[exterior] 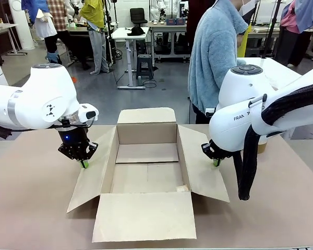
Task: Wrap the clocks to prevent damage.
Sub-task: Once the human has placed the objects inside and stepped back, release both hands from the side flaps of the Package Box.
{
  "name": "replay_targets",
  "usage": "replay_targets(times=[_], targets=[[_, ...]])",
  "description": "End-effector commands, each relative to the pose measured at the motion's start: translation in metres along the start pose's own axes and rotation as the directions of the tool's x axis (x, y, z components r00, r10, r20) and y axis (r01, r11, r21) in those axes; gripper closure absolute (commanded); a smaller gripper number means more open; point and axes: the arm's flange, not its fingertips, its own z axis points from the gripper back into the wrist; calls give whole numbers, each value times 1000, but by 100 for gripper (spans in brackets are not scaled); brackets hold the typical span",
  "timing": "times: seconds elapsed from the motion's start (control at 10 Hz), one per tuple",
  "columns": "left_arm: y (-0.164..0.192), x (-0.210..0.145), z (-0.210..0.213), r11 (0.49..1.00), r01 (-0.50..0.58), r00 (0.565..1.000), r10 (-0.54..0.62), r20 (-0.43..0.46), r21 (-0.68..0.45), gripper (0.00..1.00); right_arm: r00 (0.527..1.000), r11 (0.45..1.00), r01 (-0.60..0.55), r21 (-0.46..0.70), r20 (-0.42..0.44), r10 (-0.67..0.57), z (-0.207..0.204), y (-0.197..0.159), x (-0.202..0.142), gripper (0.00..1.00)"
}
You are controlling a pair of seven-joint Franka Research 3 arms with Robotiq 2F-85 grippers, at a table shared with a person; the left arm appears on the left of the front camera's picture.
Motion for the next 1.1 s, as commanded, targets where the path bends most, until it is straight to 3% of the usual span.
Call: replay_targets(times=[0.0,1.0], targets=[[1,-1,1,1000,-2,1000,2,2,1,100,1000,1000,9,-7,5,-9,1,0,0,99],[1,-1,1,1000,-2,1000,2,2,1,100,1000,1000,9,-7,5,-9,1,0,0,99]])
